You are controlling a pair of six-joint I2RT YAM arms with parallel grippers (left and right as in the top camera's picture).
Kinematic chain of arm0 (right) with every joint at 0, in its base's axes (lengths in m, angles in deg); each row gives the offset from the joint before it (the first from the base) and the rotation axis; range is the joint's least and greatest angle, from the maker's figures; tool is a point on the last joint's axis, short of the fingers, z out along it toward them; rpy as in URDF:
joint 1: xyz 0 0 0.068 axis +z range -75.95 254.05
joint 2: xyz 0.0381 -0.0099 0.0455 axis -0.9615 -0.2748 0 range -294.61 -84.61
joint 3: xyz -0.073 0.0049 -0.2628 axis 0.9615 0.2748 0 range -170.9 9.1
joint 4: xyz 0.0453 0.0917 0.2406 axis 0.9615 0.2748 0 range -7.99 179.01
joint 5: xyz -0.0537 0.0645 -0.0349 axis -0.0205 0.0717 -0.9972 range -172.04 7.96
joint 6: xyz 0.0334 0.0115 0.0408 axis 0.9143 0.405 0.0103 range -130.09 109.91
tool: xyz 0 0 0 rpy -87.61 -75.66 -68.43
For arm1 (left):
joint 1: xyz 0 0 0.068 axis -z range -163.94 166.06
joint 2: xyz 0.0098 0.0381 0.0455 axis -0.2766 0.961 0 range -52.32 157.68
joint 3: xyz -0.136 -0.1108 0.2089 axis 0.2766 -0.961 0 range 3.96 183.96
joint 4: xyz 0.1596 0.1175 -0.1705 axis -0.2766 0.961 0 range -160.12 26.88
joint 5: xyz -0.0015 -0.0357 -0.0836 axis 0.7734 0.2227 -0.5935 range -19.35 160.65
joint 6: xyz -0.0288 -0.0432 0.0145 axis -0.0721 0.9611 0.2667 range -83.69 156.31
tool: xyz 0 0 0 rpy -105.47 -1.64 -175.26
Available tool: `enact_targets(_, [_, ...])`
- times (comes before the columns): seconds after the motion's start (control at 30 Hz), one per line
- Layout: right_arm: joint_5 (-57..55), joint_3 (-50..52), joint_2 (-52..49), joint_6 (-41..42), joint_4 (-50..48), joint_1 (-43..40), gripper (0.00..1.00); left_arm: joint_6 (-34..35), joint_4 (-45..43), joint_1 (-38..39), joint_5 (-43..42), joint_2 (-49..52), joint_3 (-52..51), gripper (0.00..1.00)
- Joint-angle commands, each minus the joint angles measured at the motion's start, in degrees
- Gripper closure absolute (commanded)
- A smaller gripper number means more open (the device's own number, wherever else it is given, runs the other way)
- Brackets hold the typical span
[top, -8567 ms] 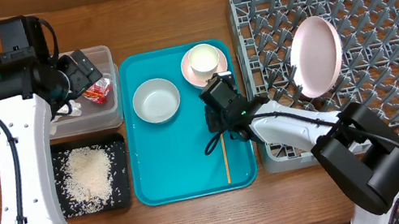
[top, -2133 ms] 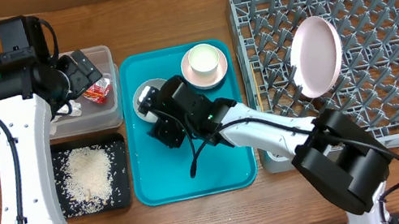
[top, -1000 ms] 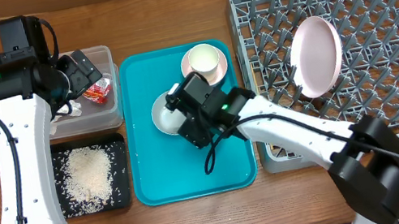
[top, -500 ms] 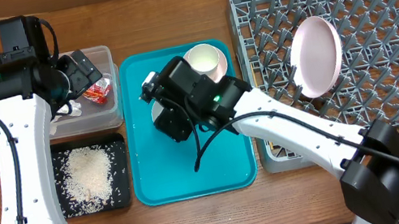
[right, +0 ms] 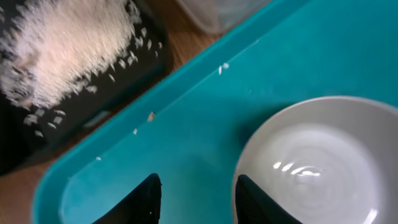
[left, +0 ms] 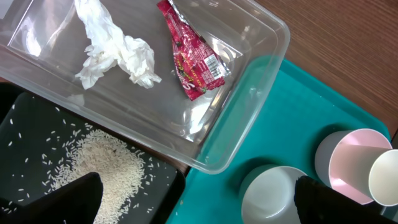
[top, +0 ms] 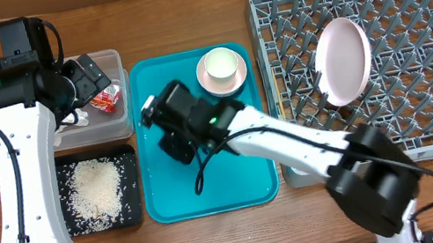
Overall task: Sort waste into correct bins and load items into the dishwasher
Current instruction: 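Lower the right gripper and close it on the white bowl's rim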
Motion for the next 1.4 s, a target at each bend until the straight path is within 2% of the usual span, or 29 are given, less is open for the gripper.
enact_targets(0.0, [-4.42, 0.07, -2.58, 0.0, -0.39, 0.74, 0.63, -1.25, 0.0, 0.28, 0.55, -0.26, 0.46, 0.0])
enact_targets(0.13, [-4.35, 0.07, -2.71, 0.02, -0.17, 0.74, 0.69, -1.25, 0.02, 0.33, 0.55, -0.26, 0.46, 0.0])
enact_targets(0.37, [-8.0, 0.31, -3.3, 0.0, 1.33, 0.74, 0.7, -1.25, 0.0, 0.37, 0.55, -0.26, 0.46, 0.0])
enact_targets(0.97, [-8.02, 0.31, -3.82, -0.02, 4.81, 0.72, 0.73, -1.25, 0.0, 0.37, 0.55, -0.26, 0.46, 0.0])
enact_targets(1.17, [-8.85, 0.31, -3.82, -0.02, 4.96, 0.68, 0.82, -1.25, 0.0, 0.37, 0.55, -0.26, 0.46, 0.0])
enact_targets(1.37, [-8.83, 0.31, -3.82, 0.0, 4.98, 0.68, 0.83, -1.25, 0.0, 0.37, 0.55, -0.26, 0.46, 0.0])
